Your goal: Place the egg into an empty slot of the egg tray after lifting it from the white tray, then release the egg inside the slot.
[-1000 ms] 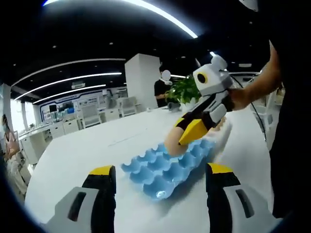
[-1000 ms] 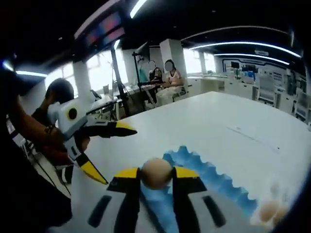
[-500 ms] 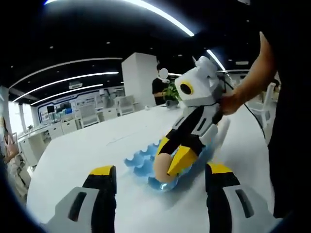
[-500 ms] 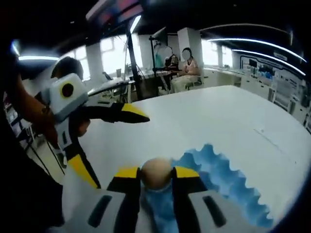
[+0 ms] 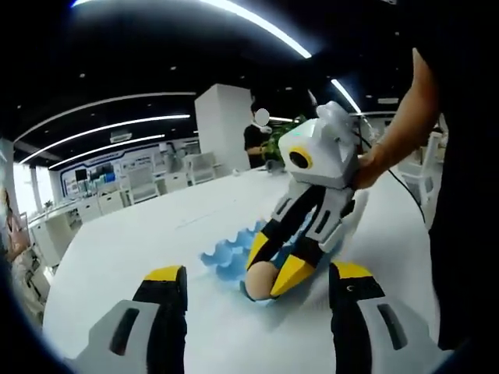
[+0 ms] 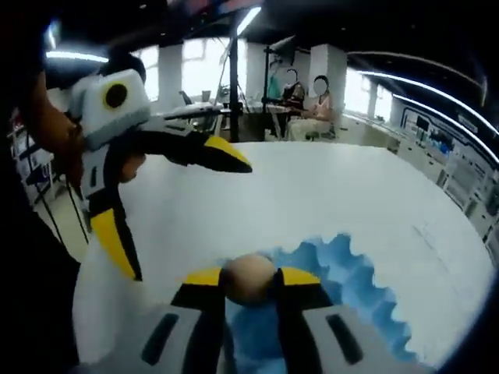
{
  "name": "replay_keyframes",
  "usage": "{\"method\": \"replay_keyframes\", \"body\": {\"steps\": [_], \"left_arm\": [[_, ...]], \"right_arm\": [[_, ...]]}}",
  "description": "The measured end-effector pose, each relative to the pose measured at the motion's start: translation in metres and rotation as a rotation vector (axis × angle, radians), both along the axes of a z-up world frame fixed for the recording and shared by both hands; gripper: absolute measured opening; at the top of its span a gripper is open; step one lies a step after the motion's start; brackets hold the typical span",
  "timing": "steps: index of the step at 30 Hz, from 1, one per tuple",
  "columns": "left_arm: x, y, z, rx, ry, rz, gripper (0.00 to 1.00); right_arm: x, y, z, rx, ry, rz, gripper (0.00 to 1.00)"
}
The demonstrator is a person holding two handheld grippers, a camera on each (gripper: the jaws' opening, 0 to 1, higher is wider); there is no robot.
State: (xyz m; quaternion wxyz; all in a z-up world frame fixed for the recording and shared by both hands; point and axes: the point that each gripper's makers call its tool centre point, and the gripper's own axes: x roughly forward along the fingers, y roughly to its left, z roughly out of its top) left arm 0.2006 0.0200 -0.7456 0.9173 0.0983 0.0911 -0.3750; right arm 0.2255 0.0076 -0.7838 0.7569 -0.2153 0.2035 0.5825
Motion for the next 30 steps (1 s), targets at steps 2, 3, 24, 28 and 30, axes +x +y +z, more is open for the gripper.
{"method": "replay_keyframes", "body": {"steps": [2,3,24,28,30], "left_arm": [[-0.001,0.0,-0.003,0.002,0.008,0.001,0.75],[-0.001,0.0,-0.005,0.007,0.013,0.003,0.75],[-0.001,-0.006,-0.004,0.113,0.127,0.05,0.65],[0.001,-0.005,-0.003,0.108,0.146,0.078,0.68],[0.001,-0.004,-0.004,0.111,0.163,0.086,0.67]], "right_arm": [[0.001,0.0,0.0,0.0,0.003,-0.002,0.26],[0.001,-0.001,0.0,-0.001,0.005,-0.004,0.26],[0.013,-0.074,0.051,0.12,-0.149,-0.244,0.3],[0.023,-0.138,0.054,0.1,-0.155,-0.463,0.29],[0.029,-0.188,0.057,0.092,-0.173,-0.632,0.28]]}}
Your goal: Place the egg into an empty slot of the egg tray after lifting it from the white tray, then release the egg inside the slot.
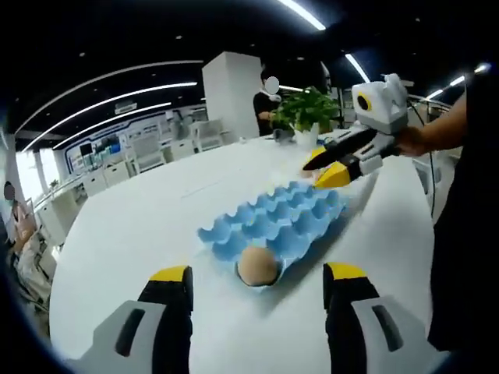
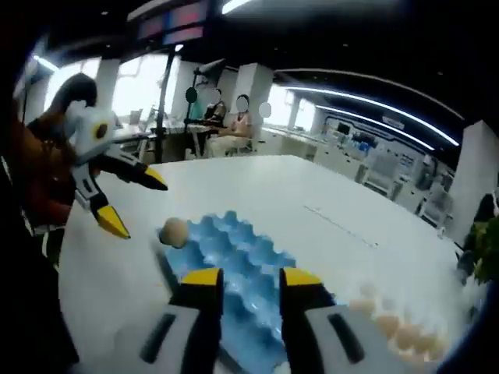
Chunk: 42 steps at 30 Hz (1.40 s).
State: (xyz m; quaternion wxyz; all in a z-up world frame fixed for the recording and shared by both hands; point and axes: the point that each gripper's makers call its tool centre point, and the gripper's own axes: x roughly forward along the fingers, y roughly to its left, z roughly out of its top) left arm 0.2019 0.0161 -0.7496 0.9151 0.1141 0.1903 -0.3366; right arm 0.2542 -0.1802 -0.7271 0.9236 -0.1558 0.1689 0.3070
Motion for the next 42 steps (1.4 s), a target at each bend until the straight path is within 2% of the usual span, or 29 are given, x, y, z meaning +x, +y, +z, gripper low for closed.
{"method": "replay_keyframes", "body": {"steps": [4,6,7,8,13,15,19,23,24,30,35,36,42], "left_arm": [[0.0,0.003,-0.001,-0.019,0.022,0.033,0.66],[0.001,0.004,-0.002,-0.016,0.022,0.039,0.65],[0.001,0.005,-0.001,-0.014,0.019,0.047,0.65],[0.001,0.005,0.001,-0.018,0.014,0.049,0.64],[0.004,0.008,0.001,-0.022,0.013,0.059,0.63],[0.008,0.011,0.004,-0.017,-0.019,0.079,0.67],[0.006,0.011,0.003,-0.041,0.006,0.081,0.66],[0.003,0.01,0.002,-0.025,0.016,0.07,0.63],[0.003,0.01,0.002,-0.02,0.016,0.071,0.64],[0.002,0.008,0.001,-0.019,0.027,0.07,0.64],[0.002,0.005,0.003,-0.023,0.029,0.071,0.68],[0.003,0.005,0.003,-0.02,0.034,0.068,0.69],[0.003,0.003,0.001,-0.03,0.059,0.076,0.75]], "right_arm": [[0.004,-0.062,-0.004,0.071,0.041,-0.216,0.28],[0.004,-0.078,-0.005,0.05,0.031,-0.25,0.28],[0.002,-0.091,-0.008,-0.013,0.013,-0.265,0.28],[-0.001,-0.095,-0.01,-0.039,0.01,-0.263,0.28],[-0.011,-0.12,-0.024,-0.055,0.035,-0.343,0.28],[-0.011,-0.124,-0.031,-0.016,0.07,-0.37,0.29],[-0.011,-0.131,-0.043,0.0,0.111,-0.397,0.3],[-0.014,-0.125,-0.054,0.011,0.148,-0.363,0.33],[-0.013,-0.124,-0.053,0.023,0.14,-0.369,0.33],[-0.012,-0.123,-0.053,-0.029,0.143,-0.328,0.34],[-0.011,-0.124,-0.054,-0.033,0.184,-0.332,0.35],[-0.012,-0.125,-0.055,-0.03,0.213,-0.343,0.35],[-0.012,-0.124,-0.056,-0.045,0.237,-0.35,0.36]]}}
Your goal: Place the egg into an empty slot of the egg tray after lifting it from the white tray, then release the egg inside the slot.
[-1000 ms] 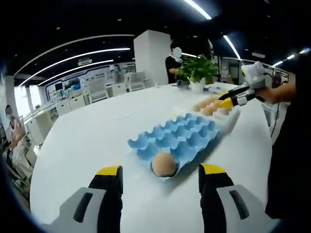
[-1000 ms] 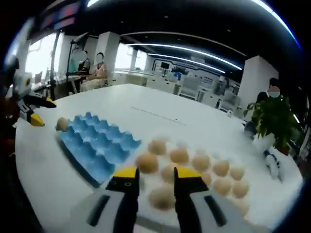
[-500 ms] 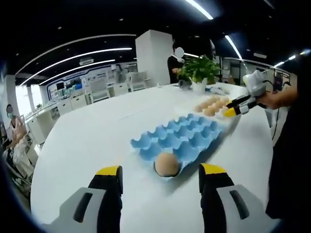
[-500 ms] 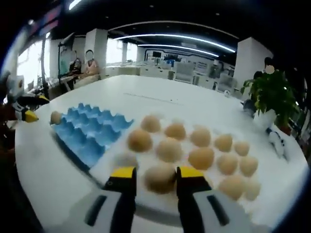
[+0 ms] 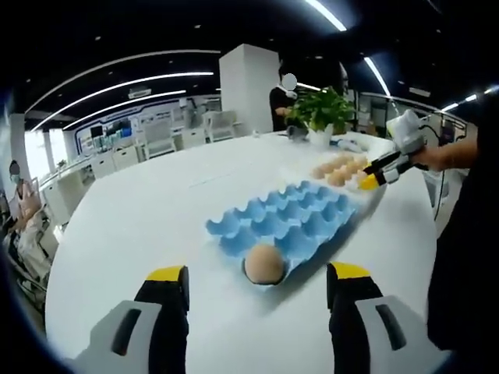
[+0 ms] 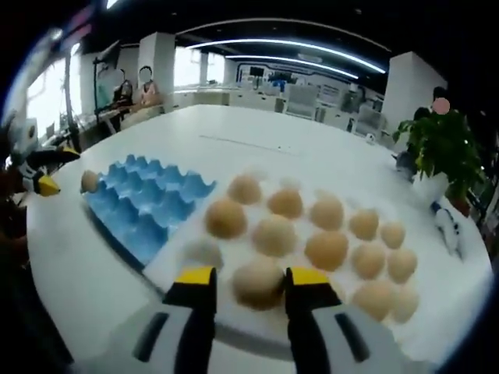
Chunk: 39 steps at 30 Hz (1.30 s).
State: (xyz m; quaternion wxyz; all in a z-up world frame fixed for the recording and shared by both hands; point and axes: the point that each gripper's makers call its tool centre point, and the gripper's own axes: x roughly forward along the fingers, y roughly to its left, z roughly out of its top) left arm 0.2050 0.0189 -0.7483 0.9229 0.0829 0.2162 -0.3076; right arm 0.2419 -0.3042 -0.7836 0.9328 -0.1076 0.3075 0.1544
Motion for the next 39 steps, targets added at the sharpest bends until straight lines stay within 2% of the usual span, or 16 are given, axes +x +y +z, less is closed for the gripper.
{"method": "replay_keyframes", "body": {"steps": [3,7,13,17,18,19,20,23,26,30,34,35,39], "left_arm": [[0.001,0.001,-0.002,0.001,0.01,0.01,0.79],[0.001,0.0,-0.004,-0.004,0.029,0.011,0.77],[0.003,0.0,-0.001,-0.01,0.021,0.019,0.77],[0.002,0.0,-0.002,-0.014,0.027,0.02,0.76],[0.002,0.0,-0.001,-0.015,0.024,0.019,0.76],[0.002,-0.001,-0.001,-0.015,0.025,0.018,0.76],[0.001,-0.001,-0.001,-0.014,0.024,0.013,0.75],[0.002,-0.003,0.001,-0.009,0.01,0.006,0.74],[0.002,-0.003,0.002,-0.009,0.012,0.004,0.73],[0.003,-0.003,0.003,-0.002,0.008,-0.005,0.72],[0.005,-0.003,0.004,-0.003,-0.002,-0.005,0.71],[0.006,-0.003,0.004,-0.005,-0.005,-0.006,0.71],[0.006,-0.001,0.002,-0.017,0.006,0.004,0.76]], "right_arm": [[0.0,0.0,0.0,0.002,0.001,0.001,0.36],[0.001,-0.002,-0.001,0.037,0.015,-0.024,0.35],[0.0,-0.003,-0.001,0.037,0.005,-0.019,0.32],[0.001,-0.011,0.003,0.073,-0.006,-0.054,0.25],[-0.002,-0.01,-0.005,0.137,0.036,-0.084,0.25],[-0.001,-0.011,-0.007,0.102,0.027,-0.06,0.25],[0.0,-0.009,-0.008,0.008,0.02,0.023,0.25],[0.001,-0.006,-0.009,0.014,0.044,0.005,0.26],[0.001,-0.009,-0.007,0.061,0.073,-0.014,0.26],[0.001,-0.005,-0.007,0.029,0.079,0.035,0.26],[0.001,-0.006,-0.007,0.01,0.051,0.073,0.25],[0.001,-0.006,-0.005,0.033,0.043,0.049,0.25],[-0.001,-0.006,0.002,0.056,0.001,0.046,0.24]]}}
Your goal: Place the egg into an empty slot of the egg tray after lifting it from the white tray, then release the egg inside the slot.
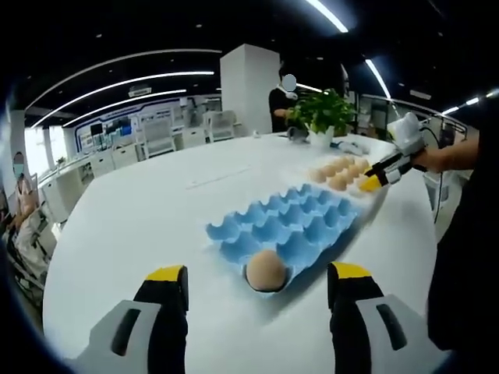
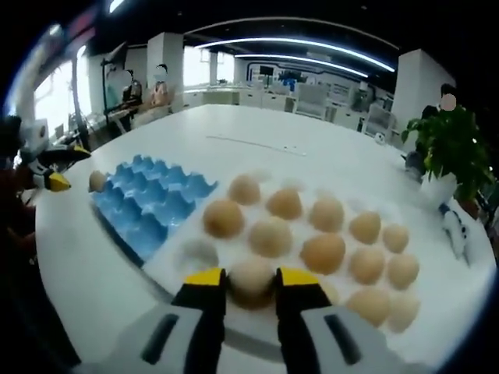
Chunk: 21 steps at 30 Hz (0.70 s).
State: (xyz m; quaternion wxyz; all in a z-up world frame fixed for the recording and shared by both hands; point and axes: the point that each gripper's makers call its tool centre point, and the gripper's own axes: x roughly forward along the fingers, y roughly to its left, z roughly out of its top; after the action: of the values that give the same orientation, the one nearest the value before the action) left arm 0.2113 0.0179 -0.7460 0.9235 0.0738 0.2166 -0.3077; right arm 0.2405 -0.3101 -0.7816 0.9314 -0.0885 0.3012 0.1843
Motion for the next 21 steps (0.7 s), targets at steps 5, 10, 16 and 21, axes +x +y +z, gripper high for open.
{"method": "replay_keyframes", "body": {"steps": [5,10,16,21], "left_arm": [[-0.001,0.002,-0.005,0.025,0.014,-0.005,0.76],[-0.002,0.0,-0.008,0.041,0.019,-0.018,0.76],[-0.002,0.001,-0.007,0.048,0.004,-0.012,0.77],[-0.002,0.001,-0.006,0.029,0.006,-0.012,0.76]], "right_arm": [[0.002,-0.003,0.02,0.033,-0.057,-0.029,0.24],[0.003,0.005,0.029,0.057,-0.067,-0.021,0.24],[0.003,0.017,0.035,0.07,-0.071,0.005,0.24],[0.004,0.032,0.046,0.087,-0.096,0.042,0.24]]}}
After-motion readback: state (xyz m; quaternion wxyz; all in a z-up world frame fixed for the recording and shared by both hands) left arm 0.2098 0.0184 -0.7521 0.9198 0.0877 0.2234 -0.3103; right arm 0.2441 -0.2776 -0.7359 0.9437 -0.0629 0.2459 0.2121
